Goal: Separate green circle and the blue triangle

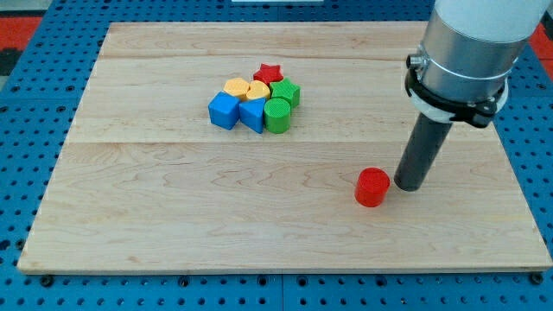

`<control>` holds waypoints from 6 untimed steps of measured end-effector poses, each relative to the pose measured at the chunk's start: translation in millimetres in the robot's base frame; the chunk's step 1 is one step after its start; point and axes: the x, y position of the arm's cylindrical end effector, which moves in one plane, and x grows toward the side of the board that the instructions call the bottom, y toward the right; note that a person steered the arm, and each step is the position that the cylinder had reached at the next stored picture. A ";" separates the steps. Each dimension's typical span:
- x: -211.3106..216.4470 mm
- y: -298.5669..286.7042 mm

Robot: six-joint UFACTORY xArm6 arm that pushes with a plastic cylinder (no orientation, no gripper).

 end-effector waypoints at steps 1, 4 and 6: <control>-21.4 -3.4; -75.0 -140.1; -90.7 -156.0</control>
